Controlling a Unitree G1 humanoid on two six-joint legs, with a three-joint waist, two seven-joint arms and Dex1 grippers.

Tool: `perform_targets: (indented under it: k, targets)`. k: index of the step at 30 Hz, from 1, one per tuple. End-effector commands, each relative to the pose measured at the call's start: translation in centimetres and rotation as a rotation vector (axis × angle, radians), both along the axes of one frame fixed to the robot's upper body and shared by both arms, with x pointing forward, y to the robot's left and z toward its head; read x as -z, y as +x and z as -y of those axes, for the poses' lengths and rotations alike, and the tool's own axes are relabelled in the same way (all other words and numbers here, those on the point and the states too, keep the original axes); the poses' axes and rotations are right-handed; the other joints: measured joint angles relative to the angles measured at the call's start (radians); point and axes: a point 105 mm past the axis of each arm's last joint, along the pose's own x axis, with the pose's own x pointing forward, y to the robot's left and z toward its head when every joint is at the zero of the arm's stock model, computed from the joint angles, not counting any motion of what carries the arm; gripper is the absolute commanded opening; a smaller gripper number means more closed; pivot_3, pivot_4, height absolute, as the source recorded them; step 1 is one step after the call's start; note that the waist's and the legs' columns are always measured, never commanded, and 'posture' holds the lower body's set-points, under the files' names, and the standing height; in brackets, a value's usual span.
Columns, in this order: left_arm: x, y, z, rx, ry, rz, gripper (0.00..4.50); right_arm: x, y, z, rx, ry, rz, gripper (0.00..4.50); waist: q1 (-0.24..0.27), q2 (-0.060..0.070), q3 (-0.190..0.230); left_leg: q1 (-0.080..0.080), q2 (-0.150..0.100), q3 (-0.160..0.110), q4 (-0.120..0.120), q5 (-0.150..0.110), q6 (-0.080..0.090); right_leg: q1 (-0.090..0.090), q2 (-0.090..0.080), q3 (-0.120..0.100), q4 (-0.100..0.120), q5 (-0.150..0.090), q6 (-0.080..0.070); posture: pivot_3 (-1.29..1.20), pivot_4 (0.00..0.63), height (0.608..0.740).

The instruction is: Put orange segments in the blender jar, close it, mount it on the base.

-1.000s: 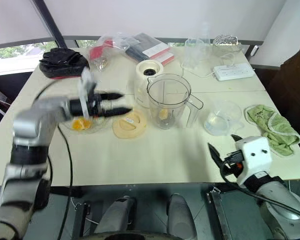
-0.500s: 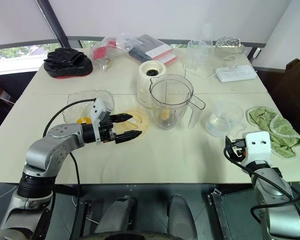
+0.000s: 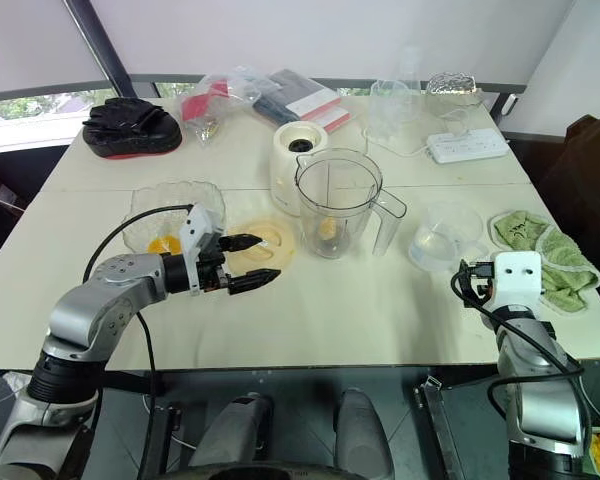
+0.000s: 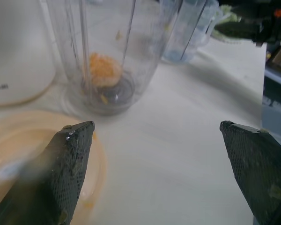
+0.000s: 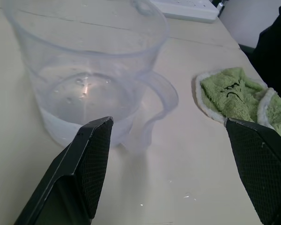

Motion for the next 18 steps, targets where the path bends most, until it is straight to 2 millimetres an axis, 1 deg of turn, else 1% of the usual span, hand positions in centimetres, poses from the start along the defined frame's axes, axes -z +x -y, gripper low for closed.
perform_targets:
  k: [1, 5, 10, 12, 18]
  targets:
    - [-0.9, -0.4, 0.0, 0.010, 0.011, 0.059, 4.46, -1.1, 0.2, 0.9, 0.050, -0.004, 0.059, 3.92, 0.001, 0.000, 0.000, 0.000, 0.000, 0.000, 0.000, 0.000, 0.000, 0.000, 0.000, 0.000, 0.000, 0.000, 0.000, 0.00, 0.150, 0.740]
    - [-0.9, -0.6, 0.1, 0.014, 0.019, 0.066, 4.46, -1.1, 0.3, 1.4, 0.087, -0.003, 0.065, 3.92, 0.000, 0.000, 0.000, 0.000, 0.000, 0.000, 0.000, 0.000, 0.000, 0.000, 0.000, 0.000, 0.000, 0.000, 0.000, 0.00, 0.150, 0.740]
    - [-0.9, -0.7, 0.4, 0.017, 0.019, 0.068, 4.46, -1.3, 0.8, 1.3, 0.102, 0.020, 0.083, 3.92, 0.000, 0.000, 0.000, 0.000, 0.000, 0.000, 0.000, 0.000, 0.000, 0.000, 0.000, 0.000, 0.000, 0.000, 0.000, 0.00, 0.150, 0.740]
    - [-0.7, -1.1, 0.7, 0.034, 0.020, 0.063, 4.46, -1.3, 1.0, 1.3, 0.110, 0.035, 0.089, 3.92, -0.002, 0.000, 0.000, 0.000, 0.000, 0.000, 0.000, 0.000, 0.000, 0.000, 0.000, 0.000, 0.000, 0.000, 0.000, 0.00, 0.150, 0.740]
    - [-0.4, -1.5, 0.7, 0.044, 0.040, 0.063, 4.46, -1.3, 1.5, 1.5, 0.141, 0.053, 0.105, 3.92, 0.000, 0.000, 0.000, 0.000, 0.000, 0.000, 0.000, 0.000, 0.000, 0.000, 0.000, 0.000, 0.000, 0.000, 0.000, 0.00, 0.150, 0.740]
